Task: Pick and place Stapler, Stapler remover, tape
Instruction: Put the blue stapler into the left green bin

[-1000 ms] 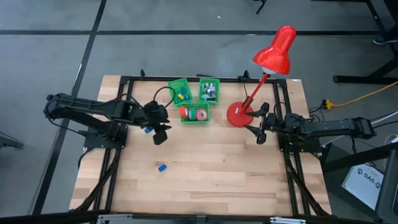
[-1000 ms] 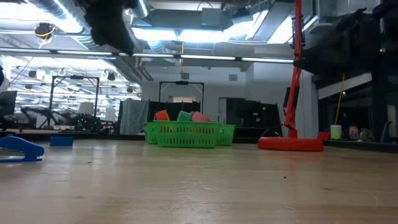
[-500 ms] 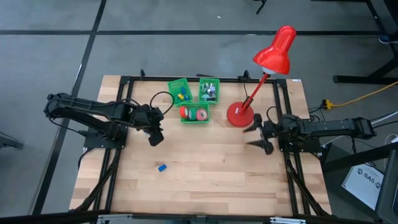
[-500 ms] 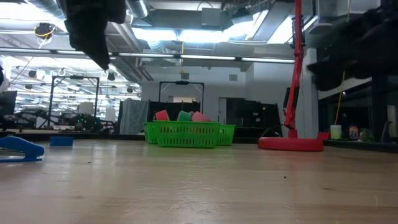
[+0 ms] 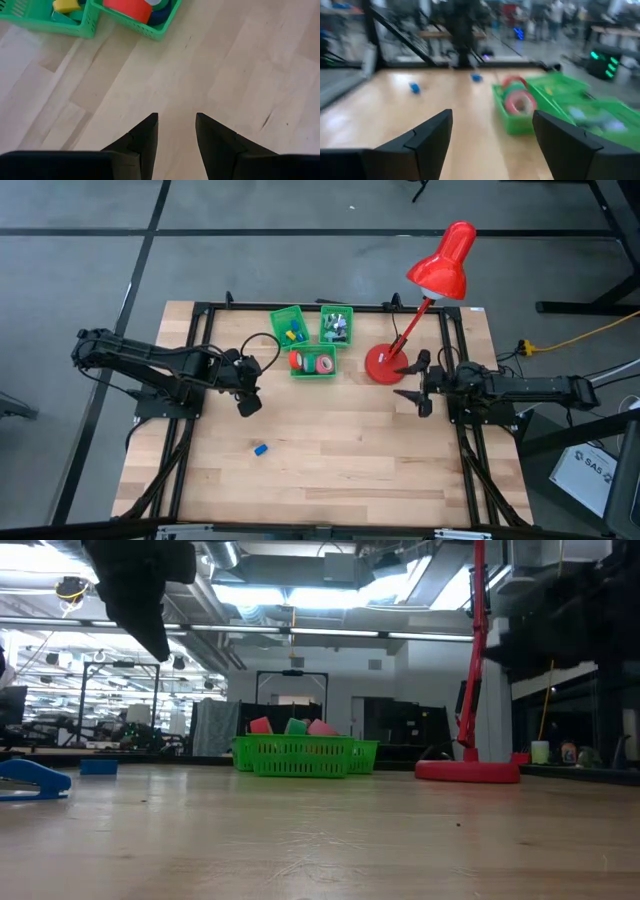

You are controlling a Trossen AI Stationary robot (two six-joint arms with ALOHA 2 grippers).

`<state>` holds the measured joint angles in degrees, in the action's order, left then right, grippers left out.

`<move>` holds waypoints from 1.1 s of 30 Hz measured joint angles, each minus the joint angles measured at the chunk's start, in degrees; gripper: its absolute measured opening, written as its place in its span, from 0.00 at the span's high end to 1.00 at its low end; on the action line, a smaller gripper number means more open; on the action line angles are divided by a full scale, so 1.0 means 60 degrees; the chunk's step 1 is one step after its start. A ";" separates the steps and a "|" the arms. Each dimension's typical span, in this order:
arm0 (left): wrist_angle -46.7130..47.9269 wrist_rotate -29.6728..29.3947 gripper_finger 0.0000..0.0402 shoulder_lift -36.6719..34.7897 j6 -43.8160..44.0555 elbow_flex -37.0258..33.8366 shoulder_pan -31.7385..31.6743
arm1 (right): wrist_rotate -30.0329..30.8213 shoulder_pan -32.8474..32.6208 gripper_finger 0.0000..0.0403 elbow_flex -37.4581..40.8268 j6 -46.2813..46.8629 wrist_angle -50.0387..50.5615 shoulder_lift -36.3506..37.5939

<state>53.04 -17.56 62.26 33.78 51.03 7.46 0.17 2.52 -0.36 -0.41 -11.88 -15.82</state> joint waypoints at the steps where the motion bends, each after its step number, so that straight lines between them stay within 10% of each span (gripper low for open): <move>1: 0.0000 0.0003 0.68 0.0000 0.0020 0.0000 0.0000 | 0.0240 0.0000 0.30 0.0000 0.0058 0.0366 0.0098; 21: -0.0007 0.0216 0.68 0.0763 0.0248 0.0000 -0.0011 | 0.0542 0.0000 0.30 0.0000 -0.0225 0.1630 0.0468; 33: 0.3224 0.0066 0.68 0.2171 0.2922 -0.0004 -0.0696 | 0.0542 0.0000 0.30 0.0000 -0.0260 0.1627 0.0464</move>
<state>72.38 -17.17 75.29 51.31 51.00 3.29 3.42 2.52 -0.36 -1.97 -2.12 -13.04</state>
